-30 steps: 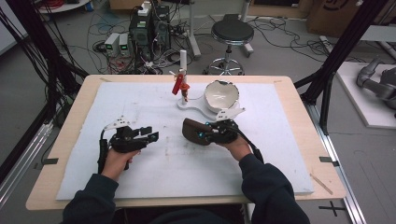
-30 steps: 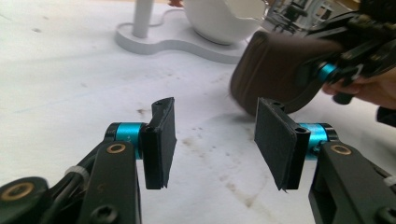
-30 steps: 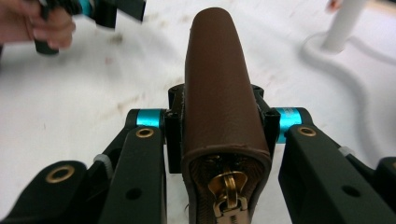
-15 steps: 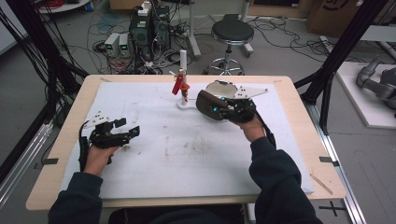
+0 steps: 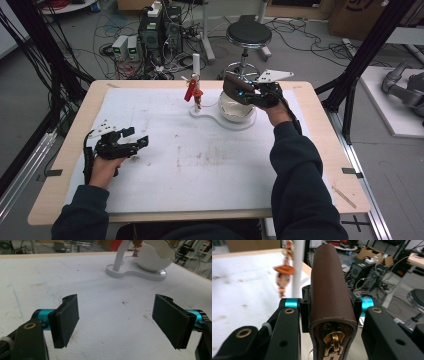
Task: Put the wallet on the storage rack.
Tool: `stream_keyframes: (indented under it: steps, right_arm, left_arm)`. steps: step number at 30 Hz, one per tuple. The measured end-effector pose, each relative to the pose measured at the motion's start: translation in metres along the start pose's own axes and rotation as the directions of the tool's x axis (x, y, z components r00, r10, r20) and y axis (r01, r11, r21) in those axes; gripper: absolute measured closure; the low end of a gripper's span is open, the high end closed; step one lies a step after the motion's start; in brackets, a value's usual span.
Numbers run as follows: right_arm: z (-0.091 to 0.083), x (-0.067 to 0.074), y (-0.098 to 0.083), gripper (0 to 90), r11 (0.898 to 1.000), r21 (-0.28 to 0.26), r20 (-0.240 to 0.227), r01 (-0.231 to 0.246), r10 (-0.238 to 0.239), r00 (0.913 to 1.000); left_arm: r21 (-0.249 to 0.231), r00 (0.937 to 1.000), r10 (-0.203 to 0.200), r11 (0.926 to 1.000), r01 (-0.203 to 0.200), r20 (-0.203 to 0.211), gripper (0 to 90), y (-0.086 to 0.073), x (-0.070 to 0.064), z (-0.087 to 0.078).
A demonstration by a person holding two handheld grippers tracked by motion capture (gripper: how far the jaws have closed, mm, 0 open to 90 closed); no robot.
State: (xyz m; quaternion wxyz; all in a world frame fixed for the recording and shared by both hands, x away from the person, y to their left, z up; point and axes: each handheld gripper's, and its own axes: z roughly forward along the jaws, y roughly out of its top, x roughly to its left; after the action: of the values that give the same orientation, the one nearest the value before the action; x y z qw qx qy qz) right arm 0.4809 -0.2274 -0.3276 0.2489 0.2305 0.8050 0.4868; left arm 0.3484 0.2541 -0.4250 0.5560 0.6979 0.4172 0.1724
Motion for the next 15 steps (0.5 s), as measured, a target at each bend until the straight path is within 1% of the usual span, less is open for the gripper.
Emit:
stream_keyframes:
  steps: [2,5,8,9,12,13,14,15]
  right_arm:
    - [0.006,-0.004,-0.005,65.1,1.000,0.012,0.000,0.004,-0.004,1.0000]
    - [0.016,-0.008,-0.014,65.1,0.998,0.060,-0.010,0.033,-0.032,0.9994]
    - [0.024,-0.008,-0.019,65.0,0.994,0.088,-0.014,0.063,-0.062,0.9980]
    - [0.027,-0.008,-0.020,64.8,0.993,0.095,-0.024,0.070,-0.068,0.9974]
    - [0.032,-0.008,-0.025,63.9,0.990,0.120,-0.026,0.080,-0.077,0.9967]
    - [0.034,-0.008,-0.027,62.2,0.988,0.135,-0.022,0.070,-0.068,0.9975]
    - [0.035,-0.010,-0.029,58.8,0.987,0.147,-0.004,0.066,-0.066,0.9978]
    - [0.035,-0.010,-0.030,54.2,0.987,0.151,0.006,0.051,-0.053,0.9986]
  left_arm:
    - [-0.001,1.0000,-0.001,1.0000,0.001,0.006,21.8,0.000,0.000,0.000]
    - [-0.002,0.9998,-0.015,0.9999,0.015,0.011,21.9,-0.001,0.000,0.000]
    - [-0.005,0.9997,-0.021,0.9998,0.021,0.013,22.0,-0.001,0.001,-0.001]
    - [-0.004,0.9997,-0.019,0.9998,0.019,0.015,22.0,-0.001,0.001,-0.001]
    - [-0.003,0.9997,-0.016,0.9999,0.016,0.018,22.1,-0.002,0.000,0.000]
    - [-0.002,0.9996,-0.018,0.9998,0.018,0.020,22.2,-0.002,0.000,0.000]
    - [0.001,0.9996,-0.018,0.9998,0.018,0.020,22.2,-0.002,0.000,0.000]
    - [0.003,0.9996,-0.020,0.9998,0.020,0.021,22.2,-0.003,0.000,0.000]
